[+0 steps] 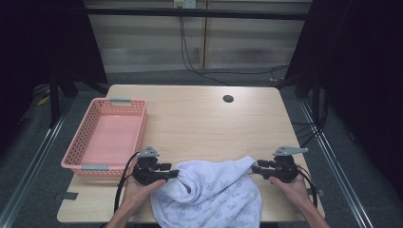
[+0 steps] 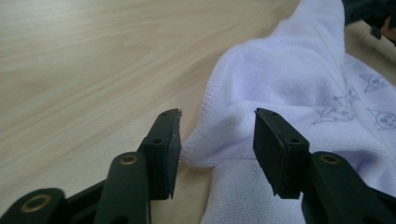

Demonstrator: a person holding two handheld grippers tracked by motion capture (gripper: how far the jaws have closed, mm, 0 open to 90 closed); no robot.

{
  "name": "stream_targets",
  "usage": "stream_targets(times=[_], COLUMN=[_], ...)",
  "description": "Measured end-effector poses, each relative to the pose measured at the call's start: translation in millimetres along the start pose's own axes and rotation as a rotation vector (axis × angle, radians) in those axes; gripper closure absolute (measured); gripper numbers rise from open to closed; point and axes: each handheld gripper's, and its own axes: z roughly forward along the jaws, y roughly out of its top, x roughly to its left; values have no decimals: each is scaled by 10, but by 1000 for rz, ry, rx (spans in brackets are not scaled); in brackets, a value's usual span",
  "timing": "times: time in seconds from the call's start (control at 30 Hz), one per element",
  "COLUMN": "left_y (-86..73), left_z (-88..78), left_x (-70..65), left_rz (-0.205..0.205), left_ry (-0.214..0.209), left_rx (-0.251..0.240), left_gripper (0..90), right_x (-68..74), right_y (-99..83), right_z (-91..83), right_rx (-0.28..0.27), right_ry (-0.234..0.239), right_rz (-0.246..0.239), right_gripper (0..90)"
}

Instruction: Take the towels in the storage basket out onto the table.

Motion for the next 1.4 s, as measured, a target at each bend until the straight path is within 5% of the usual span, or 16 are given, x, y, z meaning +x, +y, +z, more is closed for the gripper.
stream_targets(times=[0.2, 0.33, 0.43, 0.73, 0.83, 1.07, 1.4], left_y=[27, 91, 162, 533, 760, 1393, 1891], left_z=[58, -44, -123, -459, -562, -851, -1129], left_x=[41, 78, 58, -237, -293, -359, -245], left_rz=[-6, -15, -13, 99, 136, 223, 249], left_ry=[-15, -39, -35, -52, -38, 27, 111], left_rx=[10, -55, -94, -192, -226, -321, -393], left_gripper=[848, 868, 869, 870, 870, 870, 870], right_x=[-67, -56, -108, -98, -74, -66, -48], right_y=[-2, 40, 121, 446, 638, 991, 1651], right_z=[141, 121, -41, -577, -855, -1134, -1381], right_rx=[42, 20, -42, -164, -228, -322, -420], right_ry=[7, 38, 26, -30, -55, -96, -135], right_rz=[21, 8, 23, -21, -43, -84, -143], right_gripper=[666, 850, 862, 860, 856, 852, 845])
